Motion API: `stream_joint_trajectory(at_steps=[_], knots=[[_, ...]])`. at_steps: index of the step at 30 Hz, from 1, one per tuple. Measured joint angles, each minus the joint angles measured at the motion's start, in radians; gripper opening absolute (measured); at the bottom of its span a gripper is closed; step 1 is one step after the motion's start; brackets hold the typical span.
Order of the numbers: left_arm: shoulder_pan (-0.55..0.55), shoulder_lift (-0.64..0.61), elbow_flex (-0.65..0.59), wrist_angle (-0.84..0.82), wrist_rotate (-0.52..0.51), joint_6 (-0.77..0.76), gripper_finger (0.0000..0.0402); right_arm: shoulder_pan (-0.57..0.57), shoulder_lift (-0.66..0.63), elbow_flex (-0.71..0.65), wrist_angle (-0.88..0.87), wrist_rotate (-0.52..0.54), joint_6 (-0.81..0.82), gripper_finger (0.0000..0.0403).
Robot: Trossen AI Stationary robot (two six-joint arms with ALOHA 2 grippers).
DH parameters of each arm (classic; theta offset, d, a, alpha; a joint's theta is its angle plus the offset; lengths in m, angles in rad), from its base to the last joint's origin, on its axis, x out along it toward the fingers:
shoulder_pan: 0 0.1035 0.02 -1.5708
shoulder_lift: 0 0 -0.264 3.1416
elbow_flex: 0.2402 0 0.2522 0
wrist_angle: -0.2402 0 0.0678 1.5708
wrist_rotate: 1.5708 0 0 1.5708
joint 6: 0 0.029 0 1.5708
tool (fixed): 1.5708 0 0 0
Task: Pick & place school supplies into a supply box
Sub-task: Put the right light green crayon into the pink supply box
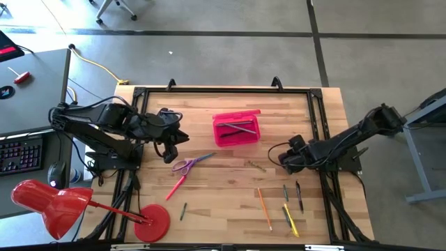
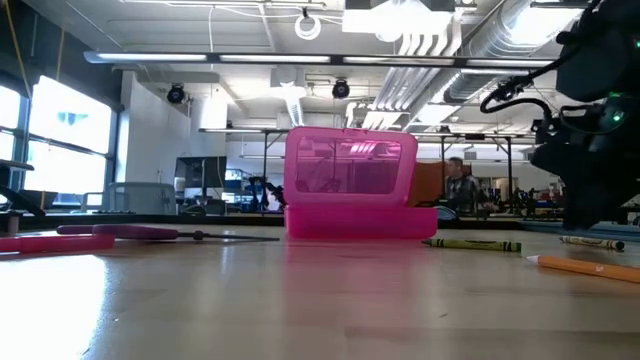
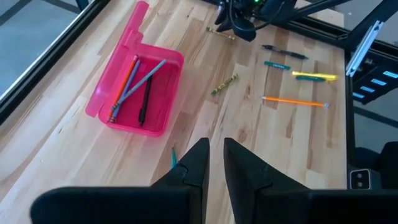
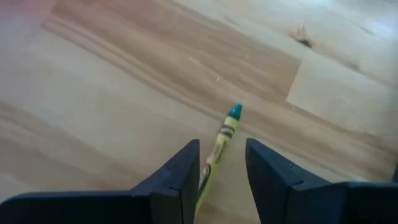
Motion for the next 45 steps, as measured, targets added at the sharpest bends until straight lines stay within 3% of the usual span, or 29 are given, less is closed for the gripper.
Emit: stream_joint_trajectory(at_steps=[6,14,20,29,32,38,42,45], knots=[[0.0,0.0,0.0,0.0,0.0,0.001,0.0081,-0.016,0.039,-0.085,0.158,0.018,-0.001,0.0108],[0.0,0.0,0.0,0.001,0.001,-0.001,0.0081,-0.02,0.097,-0.165,0.325,0.138,-0.016,0.0087],[0.0,0.0,0.0,0.001,0.001,-0.002,0.0081,-0.021,0.1,-0.171,0.338,0.151,-0.049,0.0013],[0.0,0.0,0.0,0.001,0.001,-0.002,0.0081,-0.022,0.101,-0.084,0.406,0.148,-0.171,0.0006],[0.0,0.0,0.0,0.003,0.001,-0.002,0.0081,-0.03,0.099,-0.006,0.471,0.195,-0.348,0.0006],[0.0,0.0,0.0,0.056,0.006,0.025,0.0081,-0.129,0.102,0.217,0.513,0.235,-0.883,0.0005],[0.0,0.0,0.0,0.071,0.007,0.031,0.0081,-0.229,0.128,0.331,0.689,0.083,-1.36,0.0004],[0.0,0.0,0.0,0.07,0.008,0.032,0.0081,-0.298,0.173,0.373,0.873,-0.114,-1.631,0.0005]])
